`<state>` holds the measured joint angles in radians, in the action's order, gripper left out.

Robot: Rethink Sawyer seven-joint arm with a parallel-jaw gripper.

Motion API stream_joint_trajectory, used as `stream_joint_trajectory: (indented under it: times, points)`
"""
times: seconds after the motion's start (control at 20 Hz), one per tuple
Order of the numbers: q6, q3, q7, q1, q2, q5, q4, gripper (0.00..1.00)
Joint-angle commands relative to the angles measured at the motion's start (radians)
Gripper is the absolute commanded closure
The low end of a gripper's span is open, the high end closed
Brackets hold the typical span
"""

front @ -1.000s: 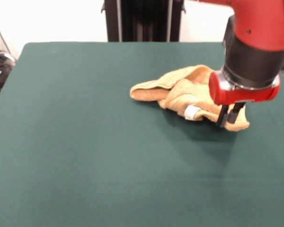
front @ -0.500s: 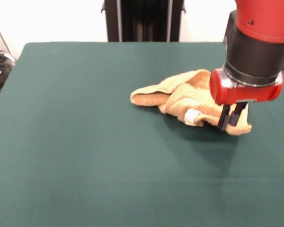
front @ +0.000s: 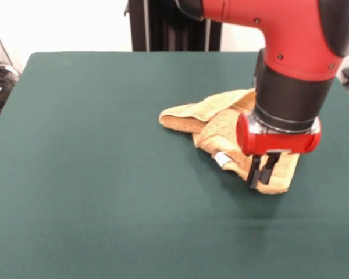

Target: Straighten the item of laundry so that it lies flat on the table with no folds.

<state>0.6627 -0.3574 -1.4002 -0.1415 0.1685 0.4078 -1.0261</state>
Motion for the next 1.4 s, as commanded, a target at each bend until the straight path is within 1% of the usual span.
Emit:
stream_joint_trajectory:
  times: [0.05, 0.4, 0.8, 1.1, 1.3, 1.4]
  points:
    - [-0.032, 0.132, -0.265, -0.001, -0.07, 0.025, -0.103, 1.0]
    - [0.008, 0.118, -0.279, -0.002, -0.074, 0.033, -0.071, 1.0]
    - [0.099, 0.093, -0.27, -0.006, -0.074, 0.02, -0.017, 1.0]
    - [0.112, 0.093, -0.273, -0.006, -0.071, 0.023, -0.011, 1.0]
    - [0.154, 0.093, -0.222, -0.002, -0.084, -0.002, 0.039, 1.0]
    - [0.164, 0.095, -0.22, -0.001, -0.089, -0.002, 0.056, 1.0]
